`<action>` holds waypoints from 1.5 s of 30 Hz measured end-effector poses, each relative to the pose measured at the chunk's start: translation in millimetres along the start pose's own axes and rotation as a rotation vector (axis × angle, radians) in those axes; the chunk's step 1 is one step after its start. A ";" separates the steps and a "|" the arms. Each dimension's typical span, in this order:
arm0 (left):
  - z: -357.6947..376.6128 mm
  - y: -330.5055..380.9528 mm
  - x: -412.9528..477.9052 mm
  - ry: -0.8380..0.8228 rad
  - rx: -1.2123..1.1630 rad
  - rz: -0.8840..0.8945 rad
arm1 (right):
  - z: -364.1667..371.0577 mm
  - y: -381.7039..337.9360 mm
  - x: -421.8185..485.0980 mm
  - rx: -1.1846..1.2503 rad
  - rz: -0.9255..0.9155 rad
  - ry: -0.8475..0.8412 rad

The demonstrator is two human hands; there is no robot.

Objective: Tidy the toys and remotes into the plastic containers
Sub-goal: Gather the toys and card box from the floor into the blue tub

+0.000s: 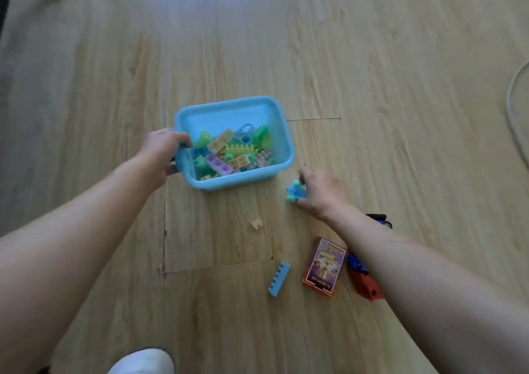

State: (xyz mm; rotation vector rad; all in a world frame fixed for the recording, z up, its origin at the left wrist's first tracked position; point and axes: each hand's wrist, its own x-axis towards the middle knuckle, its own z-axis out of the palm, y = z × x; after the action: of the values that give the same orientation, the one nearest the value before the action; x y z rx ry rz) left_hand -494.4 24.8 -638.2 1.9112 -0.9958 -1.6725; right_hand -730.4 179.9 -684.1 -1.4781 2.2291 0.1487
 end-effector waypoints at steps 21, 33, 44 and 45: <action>15.9 -13.1 -28.2 0.117 0.460 0.635 | -57.3 -70.5 -16.4 0.313 -0.367 0.413; 51.0 -104.4 -87.3 -0.724 1.780 1.325 | -51.6 -20.5 -24.9 0.205 -0.181 0.519; 60.2 -104.9 -76.8 -0.736 1.960 1.135 | -40.9 -29.8 -39.4 0.040 -0.269 0.341; 58.2 -100.5 -80.3 -0.734 1.895 1.248 | -40.2 -29.2 -40.7 0.037 -0.270 0.336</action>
State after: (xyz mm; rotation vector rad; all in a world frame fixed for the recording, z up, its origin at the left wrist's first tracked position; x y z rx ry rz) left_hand -528.3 158.9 -666.8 0.2219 -3.6156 -0.2018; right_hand -704.0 188.7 -626.2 -1.8790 2.2338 -0.2431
